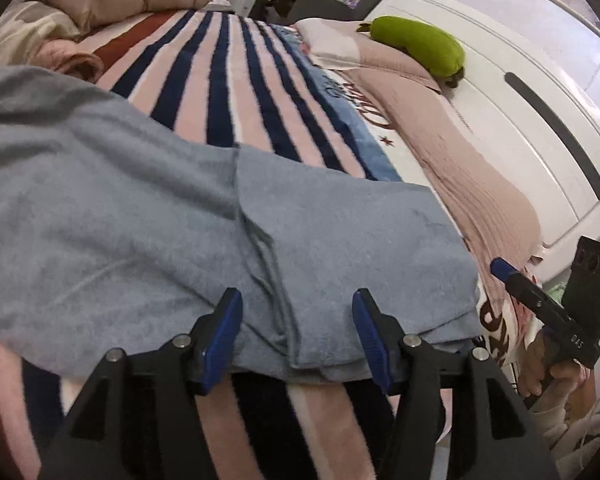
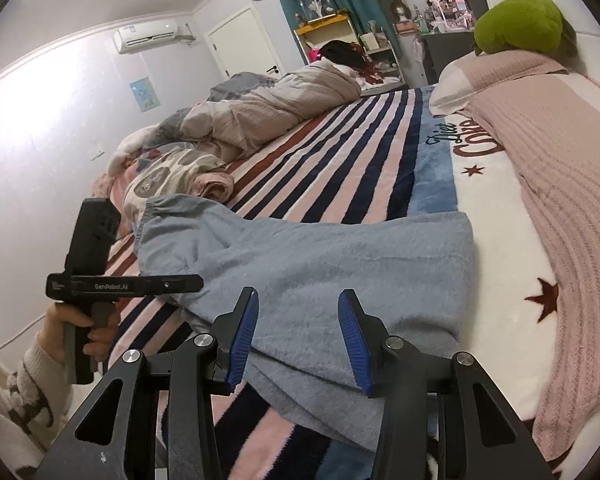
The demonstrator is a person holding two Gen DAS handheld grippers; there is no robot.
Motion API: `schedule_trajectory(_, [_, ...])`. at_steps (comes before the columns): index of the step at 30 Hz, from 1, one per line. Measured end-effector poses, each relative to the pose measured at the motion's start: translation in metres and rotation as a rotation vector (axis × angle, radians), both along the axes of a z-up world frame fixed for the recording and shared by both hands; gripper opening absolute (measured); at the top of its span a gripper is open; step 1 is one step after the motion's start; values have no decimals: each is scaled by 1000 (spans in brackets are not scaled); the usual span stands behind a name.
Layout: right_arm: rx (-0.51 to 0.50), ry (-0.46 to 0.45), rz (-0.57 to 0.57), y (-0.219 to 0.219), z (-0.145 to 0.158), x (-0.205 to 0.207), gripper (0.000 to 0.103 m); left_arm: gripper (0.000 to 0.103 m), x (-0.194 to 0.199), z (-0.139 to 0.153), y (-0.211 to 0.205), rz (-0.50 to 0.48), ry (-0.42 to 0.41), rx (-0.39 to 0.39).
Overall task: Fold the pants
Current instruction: 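Press the folded pants flat with the left gripper, then grasp the waistband edge of the folded grey pants with the left gripper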
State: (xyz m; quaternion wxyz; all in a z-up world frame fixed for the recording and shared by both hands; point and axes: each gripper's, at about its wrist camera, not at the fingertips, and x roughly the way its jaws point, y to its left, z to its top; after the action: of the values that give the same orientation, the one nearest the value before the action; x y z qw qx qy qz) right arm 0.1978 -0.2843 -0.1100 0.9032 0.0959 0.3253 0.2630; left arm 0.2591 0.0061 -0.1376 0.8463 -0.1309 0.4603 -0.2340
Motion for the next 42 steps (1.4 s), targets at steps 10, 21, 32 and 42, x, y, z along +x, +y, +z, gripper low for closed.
schedule_trajectory(10, [-14, 21, 29, 7, -11, 13, 38, 25, -11, 23, -50, -148, -140, 21])
schedule_trajectory(21, [-5, 62, -15, -3, -16, 23, 38, 39, -25, 7, -76, -271, -116, 55])
schedule_trajectory(32, [4, 57, 28, 33, -7, 35, 38, 51, -18, 11, 12, -14, -96, 22])
schedule_trajectory(42, [-4, 88, 43, 36, -17, 34, 38, 42, 0, -8, -6, -66, -89, 105])
